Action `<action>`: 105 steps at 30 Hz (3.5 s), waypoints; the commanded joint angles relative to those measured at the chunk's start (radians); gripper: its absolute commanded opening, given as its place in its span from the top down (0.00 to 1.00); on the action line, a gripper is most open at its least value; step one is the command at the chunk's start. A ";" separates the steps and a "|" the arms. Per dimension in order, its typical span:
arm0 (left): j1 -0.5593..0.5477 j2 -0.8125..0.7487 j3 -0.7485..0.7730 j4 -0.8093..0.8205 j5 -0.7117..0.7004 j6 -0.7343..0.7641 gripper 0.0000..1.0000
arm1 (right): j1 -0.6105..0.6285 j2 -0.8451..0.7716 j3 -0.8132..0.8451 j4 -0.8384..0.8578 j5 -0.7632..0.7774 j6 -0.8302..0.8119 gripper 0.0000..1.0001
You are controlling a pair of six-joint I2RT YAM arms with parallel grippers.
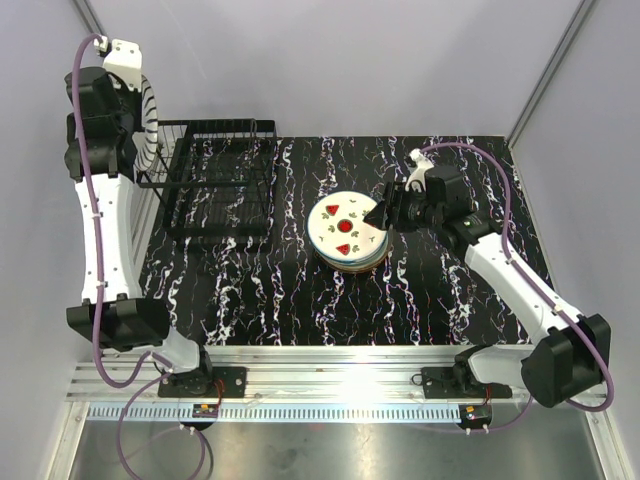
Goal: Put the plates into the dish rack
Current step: Insert the plate into the dish rack
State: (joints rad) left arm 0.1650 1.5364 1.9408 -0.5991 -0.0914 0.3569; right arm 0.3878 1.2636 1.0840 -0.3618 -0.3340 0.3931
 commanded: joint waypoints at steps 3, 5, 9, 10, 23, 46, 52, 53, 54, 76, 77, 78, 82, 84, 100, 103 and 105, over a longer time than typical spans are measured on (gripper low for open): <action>0.004 -0.024 0.052 0.171 0.038 0.056 1.00 | -0.006 0.008 -0.013 0.058 -0.031 -0.002 0.39; 0.005 -0.021 0.043 0.176 0.036 0.062 1.00 | -0.006 0.014 -0.013 0.058 -0.034 0.000 0.39; 0.007 -0.018 0.029 0.182 0.013 0.083 1.00 | -0.004 0.020 -0.018 0.063 -0.037 0.000 0.39; 0.008 -0.016 0.023 0.188 0.009 0.086 1.00 | -0.006 0.025 -0.019 0.064 -0.037 0.001 0.40; 0.022 0.007 -0.012 0.190 0.018 0.083 1.00 | -0.006 0.046 -0.022 0.070 -0.040 0.000 0.40; 0.024 0.051 -0.022 0.202 -0.070 0.062 1.00 | -0.006 0.079 -0.018 0.069 -0.045 0.001 0.40; 0.022 0.065 -0.025 0.206 -0.085 0.065 1.00 | -0.006 0.091 -0.016 0.069 -0.045 0.001 0.40; 0.022 0.067 -0.028 0.208 -0.088 0.063 1.00 | -0.006 0.094 -0.016 0.067 -0.045 0.003 0.40; 0.022 0.068 -0.028 0.206 -0.090 0.065 1.00 | -0.006 0.095 -0.015 0.067 -0.045 0.003 0.40; 0.031 0.093 -0.049 0.222 -0.154 0.071 0.75 | -0.006 0.122 -0.009 0.063 -0.048 0.004 0.38; 0.034 0.091 -0.051 0.219 -0.154 0.071 0.73 | -0.004 0.122 -0.009 0.063 -0.048 0.003 0.38; 0.033 0.091 -0.054 0.222 -0.154 0.070 0.71 | -0.006 0.126 -0.009 0.064 -0.048 0.003 0.38; 0.033 0.085 -0.068 0.228 -0.163 0.070 0.61 | -0.004 0.128 -0.007 0.063 -0.050 0.004 0.38; 0.033 0.083 -0.071 0.231 -0.168 0.068 0.54 | -0.004 0.129 -0.007 0.064 -0.050 0.004 0.38; 0.033 0.016 -0.016 0.210 -0.151 -0.019 0.17 | -0.004 0.106 -0.012 0.067 -0.051 0.010 0.36; 0.031 0.001 0.020 0.187 -0.149 -0.045 0.09 | -0.006 0.102 -0.009 0.066 -0.051 0.012 0.36; 0.031 -0.019 0.044 0.165 -0.149 -0.085 0.07 | -0.006 0.105 -0.001 0.061 -0.050 0.010 0.36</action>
State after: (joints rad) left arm 0.1940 1.5913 1.9148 -0.4561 -0.2333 0.3370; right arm 0.3859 1.3907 1.0599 -0.3340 -0.3614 0.4004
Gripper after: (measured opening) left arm 0.923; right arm 0.641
